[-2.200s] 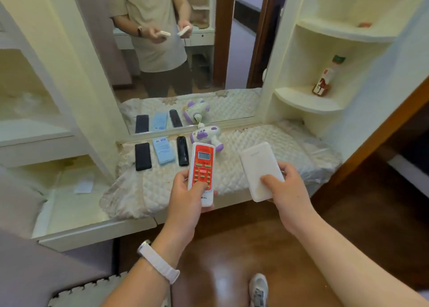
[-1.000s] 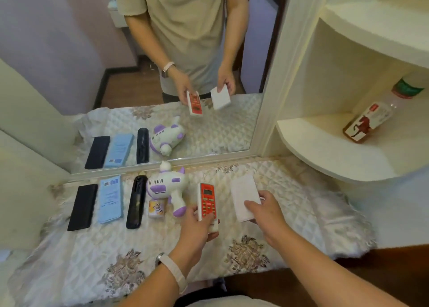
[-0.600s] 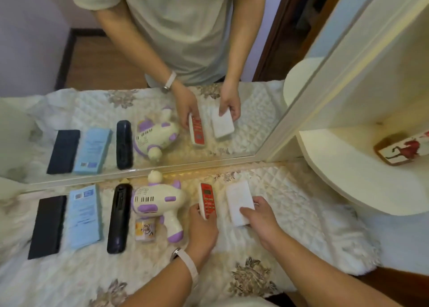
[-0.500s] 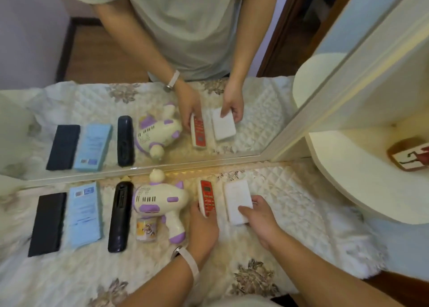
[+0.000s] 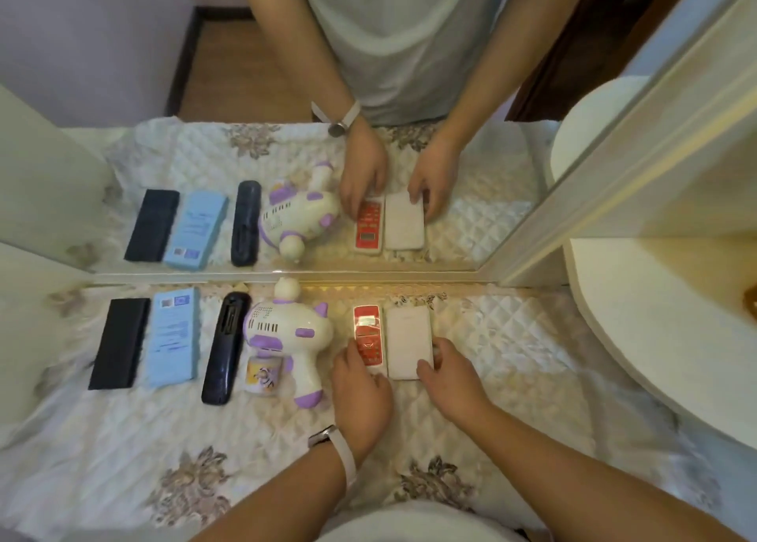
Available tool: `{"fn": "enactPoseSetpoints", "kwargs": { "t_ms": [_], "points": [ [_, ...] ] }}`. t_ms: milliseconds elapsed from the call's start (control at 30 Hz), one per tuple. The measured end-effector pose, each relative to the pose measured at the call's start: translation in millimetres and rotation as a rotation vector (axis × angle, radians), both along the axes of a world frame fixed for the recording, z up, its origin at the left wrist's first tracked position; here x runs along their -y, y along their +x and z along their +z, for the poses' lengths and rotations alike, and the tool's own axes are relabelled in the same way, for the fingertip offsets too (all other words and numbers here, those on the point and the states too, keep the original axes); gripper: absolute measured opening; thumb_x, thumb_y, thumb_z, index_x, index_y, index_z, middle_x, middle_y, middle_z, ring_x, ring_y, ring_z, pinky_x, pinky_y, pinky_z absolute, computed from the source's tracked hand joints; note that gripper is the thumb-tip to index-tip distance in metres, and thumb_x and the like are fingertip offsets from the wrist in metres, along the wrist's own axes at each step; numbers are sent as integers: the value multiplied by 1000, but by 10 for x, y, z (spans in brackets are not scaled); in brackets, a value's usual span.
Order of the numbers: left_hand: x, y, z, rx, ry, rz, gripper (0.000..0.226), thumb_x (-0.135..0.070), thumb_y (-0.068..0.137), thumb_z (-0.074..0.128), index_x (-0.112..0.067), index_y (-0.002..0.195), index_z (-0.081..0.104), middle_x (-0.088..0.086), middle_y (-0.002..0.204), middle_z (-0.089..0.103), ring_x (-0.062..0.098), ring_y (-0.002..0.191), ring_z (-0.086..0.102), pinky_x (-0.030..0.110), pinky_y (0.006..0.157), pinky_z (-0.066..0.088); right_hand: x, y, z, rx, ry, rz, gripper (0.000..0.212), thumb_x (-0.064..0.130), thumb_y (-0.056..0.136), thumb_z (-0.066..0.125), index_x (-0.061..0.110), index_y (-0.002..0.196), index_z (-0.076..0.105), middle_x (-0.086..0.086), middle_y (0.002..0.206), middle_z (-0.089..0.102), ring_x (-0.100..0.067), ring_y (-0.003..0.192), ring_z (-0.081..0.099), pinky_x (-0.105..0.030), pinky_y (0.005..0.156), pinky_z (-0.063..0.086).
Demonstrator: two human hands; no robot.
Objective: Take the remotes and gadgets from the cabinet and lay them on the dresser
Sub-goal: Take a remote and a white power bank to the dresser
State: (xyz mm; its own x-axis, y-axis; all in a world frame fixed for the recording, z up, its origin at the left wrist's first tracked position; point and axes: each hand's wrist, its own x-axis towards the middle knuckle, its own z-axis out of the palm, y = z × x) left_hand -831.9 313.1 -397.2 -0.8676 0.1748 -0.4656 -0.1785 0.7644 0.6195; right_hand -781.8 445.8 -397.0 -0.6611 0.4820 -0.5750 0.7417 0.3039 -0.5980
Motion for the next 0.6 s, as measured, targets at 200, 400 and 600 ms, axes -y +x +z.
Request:
{"fn": "enactPoseSetpoints", "kwargs": {
  "t_ms": [200,400,600],
  "points": [
    [46,160,156,-120,-59,-140,51,-21,72,52,-15,122,51,3,121,53,24,115,50,34,99,42,-233,85,147,21,200,299,41,37,94,46,17,130,50,-3,120,53,-20,104,55,-34,82,48],
    [157,367,533,-336,-163,-274,54,-18,79,61,-15,132,53,3,136,51,20,119,51,19,95,30,-331,60,372,-109,391,669,49,43,96,41,20,138,45,-1,138,46,-22,124,44,-36,95,44],
    [528,593,820,-552,-344,-316,54,-34,82,58,-15,132,52,8,136,54,26,124,52,42,97,47,-75,-20,612,-399,544,976,59,50,83,31,18,121,64,-3,118,64,-28,104,60,-41,79,52]
  ]
}}
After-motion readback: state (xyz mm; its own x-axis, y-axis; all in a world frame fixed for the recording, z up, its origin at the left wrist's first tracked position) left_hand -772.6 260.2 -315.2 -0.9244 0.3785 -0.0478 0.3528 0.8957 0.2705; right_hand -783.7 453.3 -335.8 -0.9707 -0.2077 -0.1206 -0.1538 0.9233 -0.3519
